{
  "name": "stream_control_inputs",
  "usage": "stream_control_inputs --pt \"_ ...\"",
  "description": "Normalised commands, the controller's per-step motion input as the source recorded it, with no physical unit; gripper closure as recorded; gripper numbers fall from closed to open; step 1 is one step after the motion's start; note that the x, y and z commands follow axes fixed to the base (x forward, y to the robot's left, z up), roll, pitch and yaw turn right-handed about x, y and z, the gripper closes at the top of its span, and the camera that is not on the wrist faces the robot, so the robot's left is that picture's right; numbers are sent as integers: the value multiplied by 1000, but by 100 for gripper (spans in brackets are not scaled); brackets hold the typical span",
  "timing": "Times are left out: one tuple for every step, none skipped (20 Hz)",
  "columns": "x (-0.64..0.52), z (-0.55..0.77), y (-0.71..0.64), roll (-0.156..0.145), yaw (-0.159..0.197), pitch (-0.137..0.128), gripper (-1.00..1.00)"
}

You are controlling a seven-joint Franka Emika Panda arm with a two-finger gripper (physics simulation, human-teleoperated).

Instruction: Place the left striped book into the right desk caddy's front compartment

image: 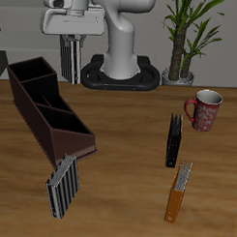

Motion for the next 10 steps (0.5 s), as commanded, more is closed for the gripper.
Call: stream_control_inputs --pt "-106 42 -292 -45 -6 -11 100" --pt "-73 59 -268 -43 -19 -5 100" --pt "27 -13 76 0 0 0 100" --pt "-125 90 -373 -95 -32 -26 100" --pt "-45 42 -207 -44 -42 5 100" --pt "-17 44 -119 -13 12 -22 100" --pt "-54 39 -225 -64 -56 3 100" --pt "-15 61 -176 -11 13 -16 100" --pt "21 72 -200 -28 7 -43 100" --pt "33 26 -114 -50 -29 -21 100"
